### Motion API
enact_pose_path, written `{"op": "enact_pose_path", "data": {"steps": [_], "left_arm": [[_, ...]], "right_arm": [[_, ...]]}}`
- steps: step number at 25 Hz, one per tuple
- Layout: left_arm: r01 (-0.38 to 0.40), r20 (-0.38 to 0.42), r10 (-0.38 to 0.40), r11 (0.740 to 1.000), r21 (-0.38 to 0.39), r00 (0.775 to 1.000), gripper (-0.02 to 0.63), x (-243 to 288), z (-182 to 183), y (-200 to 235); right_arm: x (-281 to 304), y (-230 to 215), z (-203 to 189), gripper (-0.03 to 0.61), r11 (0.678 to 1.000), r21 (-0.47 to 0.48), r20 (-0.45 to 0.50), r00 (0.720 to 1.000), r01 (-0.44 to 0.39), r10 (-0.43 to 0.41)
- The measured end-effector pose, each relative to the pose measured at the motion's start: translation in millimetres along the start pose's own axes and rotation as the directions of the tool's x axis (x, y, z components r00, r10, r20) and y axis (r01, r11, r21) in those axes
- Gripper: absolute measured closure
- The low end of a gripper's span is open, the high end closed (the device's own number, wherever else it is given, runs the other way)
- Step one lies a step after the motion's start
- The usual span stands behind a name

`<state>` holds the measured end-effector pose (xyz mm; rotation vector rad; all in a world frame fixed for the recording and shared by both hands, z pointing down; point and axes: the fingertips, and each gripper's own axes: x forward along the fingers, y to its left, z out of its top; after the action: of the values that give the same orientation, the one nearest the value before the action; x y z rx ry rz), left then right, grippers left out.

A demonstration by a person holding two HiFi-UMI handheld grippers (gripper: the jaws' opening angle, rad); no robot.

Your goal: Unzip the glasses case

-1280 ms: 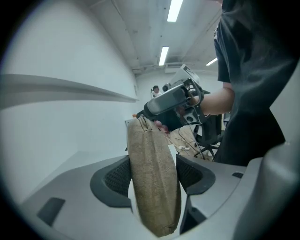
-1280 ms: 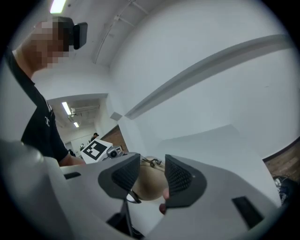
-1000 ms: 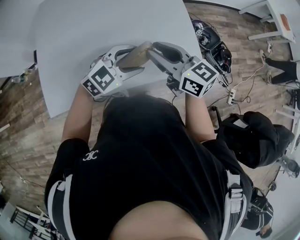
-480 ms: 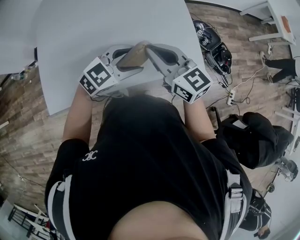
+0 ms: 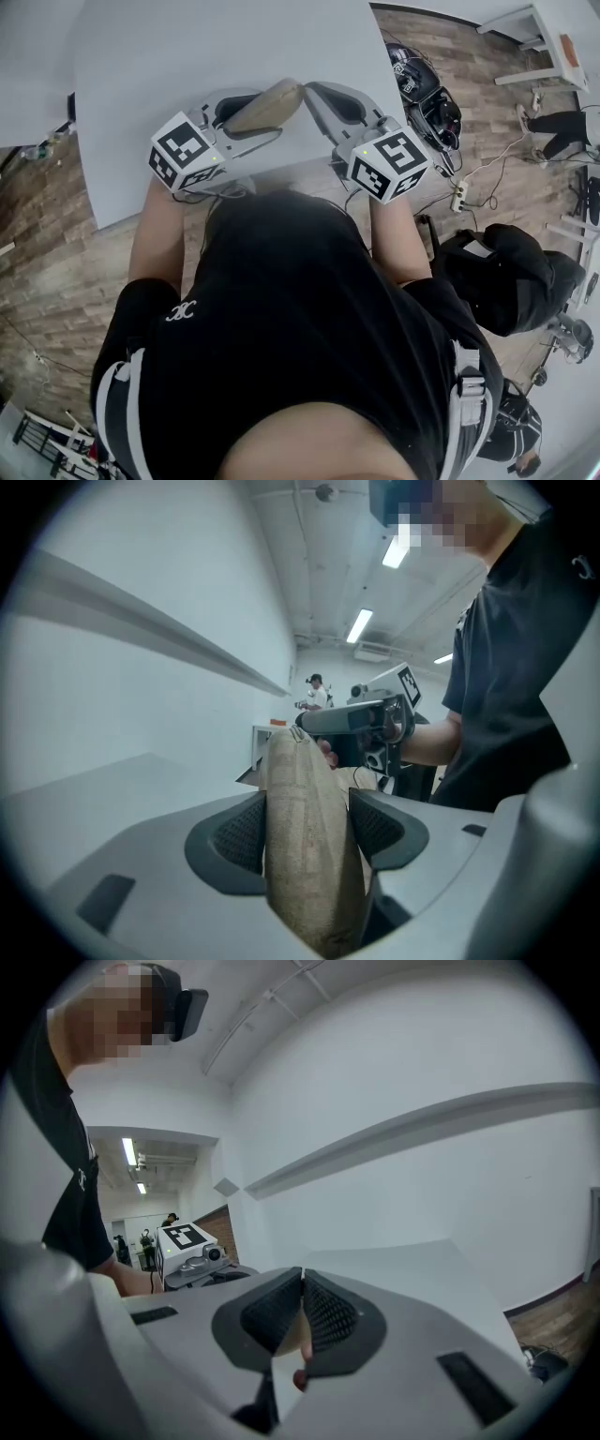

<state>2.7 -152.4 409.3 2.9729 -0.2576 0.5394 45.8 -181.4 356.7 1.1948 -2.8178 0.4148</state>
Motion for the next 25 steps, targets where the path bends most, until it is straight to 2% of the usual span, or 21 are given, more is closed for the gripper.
{"op": "enact_pose_path", "data": {"steps": [5, 10, 16, 21, 25], "left_arm": [[0.051, 0.071, -0.044, 0.994, -0.094, 0.997, 0.342, -9.6, 5.6, -5.9], [0.088, 0.085, -0.077, 0.987, -0.138, 0.993, 0.342, -14.1, 3.4, -11.8], [0.179, 0.160, -0.141, 0.951, -0.253, 0.977, 0.342, -22.9, -1.3, -16.1], [0.206, 0.228, -0.142, 0.935, -0.288, 0.963, 0.342, -31.7, 3.6, -15.1], [0.249, 0.310, -0.144, 0.910, -0.332, 0.940, 0.342, -35.9, 12.4, -12.5]], "right_arm": [[2.1, -0.1, 4.4, 0.555, 0.999, -0.028, -0.005, 1.000, 0.022, -0.023], [0.6, -2.4, -2.6, 0.555, 0.999, -0.025, -0.030, 0.999, 0.033, -0.033], [2.9, -2.2, -17.4, 0.555, 1.000, 0.023, -0.060, 0.998, 0.011, -0.010], [3.6, -2.7, -23.4, 0.555, 0.999, 0.047, -0.070, 0.998, 0.013, -0.010], [1.0, -3.6, -27.2, 0.555, 0.994, 0.110, -0.062, 0.998, -0.009, 0.016]]}}
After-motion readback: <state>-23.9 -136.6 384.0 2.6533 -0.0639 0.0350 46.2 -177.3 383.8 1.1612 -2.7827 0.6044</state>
